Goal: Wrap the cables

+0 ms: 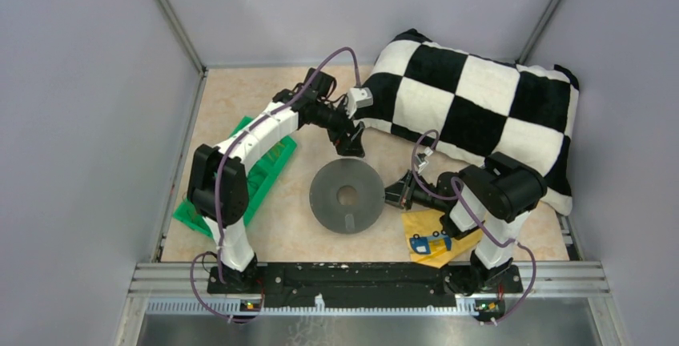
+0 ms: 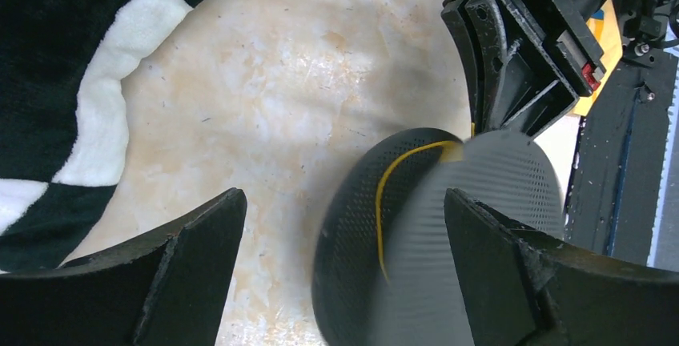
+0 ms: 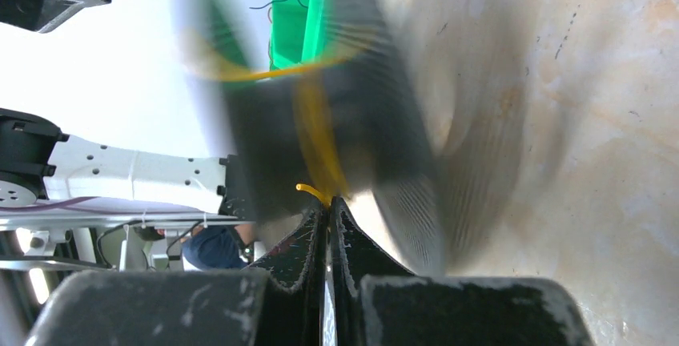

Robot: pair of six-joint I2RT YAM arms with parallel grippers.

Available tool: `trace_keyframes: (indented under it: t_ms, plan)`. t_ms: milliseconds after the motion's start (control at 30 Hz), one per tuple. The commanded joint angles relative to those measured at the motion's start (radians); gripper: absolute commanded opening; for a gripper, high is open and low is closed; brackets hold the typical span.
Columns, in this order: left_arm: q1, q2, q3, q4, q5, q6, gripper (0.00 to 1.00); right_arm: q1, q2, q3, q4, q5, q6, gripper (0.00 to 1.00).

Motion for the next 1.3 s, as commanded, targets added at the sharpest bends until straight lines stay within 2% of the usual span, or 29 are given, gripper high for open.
trace_keyframes:
  t_ms: [0,300,667,833,967,1100,1267]
  plan:
    - [0.0,0.024,0.028,0.016,-0.019,-0.013,0.98,0.007,-0.025,0.021,0.221,-0.011,-0.004,0.0]
    - [0.0,0.033,0.025,0.076,-0.072,-0.083,0.98,0.007,-0.019,0.023,0.21,-0.006,-0.007,0.0]
    - [0.0,-0.114,-0.063,0.188,-0.248,-0.257,0.98,0.007,0.068,0.081,0.214,-0.001,0.003,0.0]
    - [0.004,-0.172,-0.086,0.153,-0.396,-0.477,0.99,0.008,0.089,0.099,0.202,-0.01,0.01,0.0]
    - [0.003,-0.246,-0.16,0.085,-0.501,-0.615,0.98,0.009,0.084,0.111,0.16,-0.021,-0.006,0.0]
    - [-0.003,-0.412,-0.304,0.041,-0.707,-0.77,0.98,0.009,0.072,0.115,0.111,-0.027,-0.034,0.0]
    - [-0.041,-0.645,-0.514,0.08,-0.838,-1.005,0.97,0.008,0.093,0.142,0.083,-0.03,-0.044,0.0]
